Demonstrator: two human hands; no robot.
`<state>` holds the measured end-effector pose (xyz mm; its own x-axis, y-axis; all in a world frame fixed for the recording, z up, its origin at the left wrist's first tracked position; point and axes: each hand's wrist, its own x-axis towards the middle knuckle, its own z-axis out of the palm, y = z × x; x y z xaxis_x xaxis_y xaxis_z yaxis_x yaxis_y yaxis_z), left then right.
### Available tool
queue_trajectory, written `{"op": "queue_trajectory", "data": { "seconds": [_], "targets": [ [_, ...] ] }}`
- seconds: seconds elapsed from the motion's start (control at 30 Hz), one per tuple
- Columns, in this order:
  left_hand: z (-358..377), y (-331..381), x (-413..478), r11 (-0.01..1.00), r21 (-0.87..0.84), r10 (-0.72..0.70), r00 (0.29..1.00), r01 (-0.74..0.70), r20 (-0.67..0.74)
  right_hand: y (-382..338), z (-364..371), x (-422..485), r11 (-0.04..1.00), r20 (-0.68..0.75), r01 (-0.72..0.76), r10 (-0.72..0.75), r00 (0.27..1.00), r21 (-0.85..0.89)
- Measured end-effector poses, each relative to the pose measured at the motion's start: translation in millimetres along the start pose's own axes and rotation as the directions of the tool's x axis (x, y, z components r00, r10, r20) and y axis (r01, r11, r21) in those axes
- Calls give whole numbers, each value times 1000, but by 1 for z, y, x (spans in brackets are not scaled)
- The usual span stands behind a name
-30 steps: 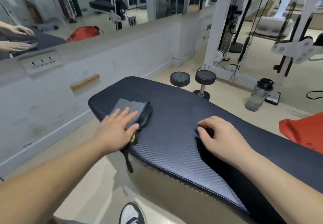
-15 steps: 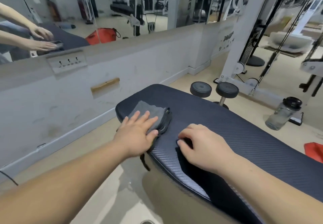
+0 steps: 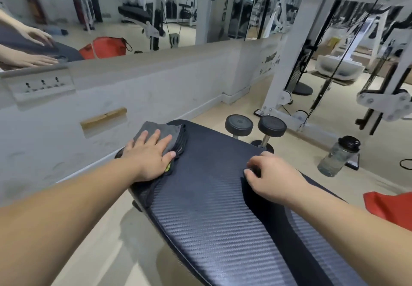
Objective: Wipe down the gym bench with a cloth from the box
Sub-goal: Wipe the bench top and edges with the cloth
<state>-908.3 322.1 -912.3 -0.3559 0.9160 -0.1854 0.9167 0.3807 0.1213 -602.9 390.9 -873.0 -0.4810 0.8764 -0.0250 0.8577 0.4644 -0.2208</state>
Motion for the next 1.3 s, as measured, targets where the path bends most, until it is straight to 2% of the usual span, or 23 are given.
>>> {"op": "queue_trajectory", "data": {
  "seconds": [0.1,0.17,0.23,0.3,0.37,0.47,0.53,0.57,0.63,0.7,0.8,0.83,0.9,0.97,1.03,1.13,1.23,1.3],
  "targets": [
    [-2,35,21,999,15,-30,999,30,33,23,7,1,999,-15,-15,14,1000,-50],
    [-1,73,26,1000,19,19,999,-20,40,34,5,1,993,-57,-22,29,998,118],
    [4,118,23,989,23,146,988,-147,52,47,-4,4,928,-125,-75,128,984,365],
    [13,166,9,952,22,302,950,-304,74,61,-18,2,897,-198,-110,212,957,428],
    [22,208,-12,882,23,467,878,-471,105,76,-28,-4,906,-255,-144,261,931,399],
    [29,239,-48,702,9,705,696,-713,139,96,-33,-10,902,-305,-195,324,896,386],
    [30,232,-61,597,-7,794,590,-802,150,104,-30,-11,898,-295,-218,342,892,381],
    [29,222,-60,572,-17,813,565,-820,141,105,-28,-11,901,-280,-222,337,899,373],
    [23,197,-48,597,-11,798,593,-802,107,103,-23,-10,910,-258,-215,316,913,355],
    [17,166,-22,709,17,703,709,-705,64,99,-19,-5,921,-229,-204,289,930,333],
    [8,119,18,912,37,408,913,-408,1,90,-11,1,954,-115,-199,228,967,224],
    [5,112,30,952,45,304,952,-304,-12,89,-8,2,968,-81,-210,222,972,139],
    [3,117,44,986,28,165,986,-166,12,89,-7,4,969,-89,-247,247,965,11],
    [3,146,45,985,-23,172,983,-171,60,94,-9,7,950,-141,-308,313,939,51],
    [7,185,39,944,-46,330,941,-327,79,99,-11,11,906,-157,-388,413,897,170],
    [16,244,35,830,-27,557,824,-557,109,111,-13,17,857,-133,-435,482,866,278],
    [14,278,48,756,-25,650,745,-654,150,123,-16,17,824,-132,-427,503,854,372],
    [8,282,59,738,7,665,730,-674,160,125,-17,18,821,-154,-417,504,850,390]
  ]
}}
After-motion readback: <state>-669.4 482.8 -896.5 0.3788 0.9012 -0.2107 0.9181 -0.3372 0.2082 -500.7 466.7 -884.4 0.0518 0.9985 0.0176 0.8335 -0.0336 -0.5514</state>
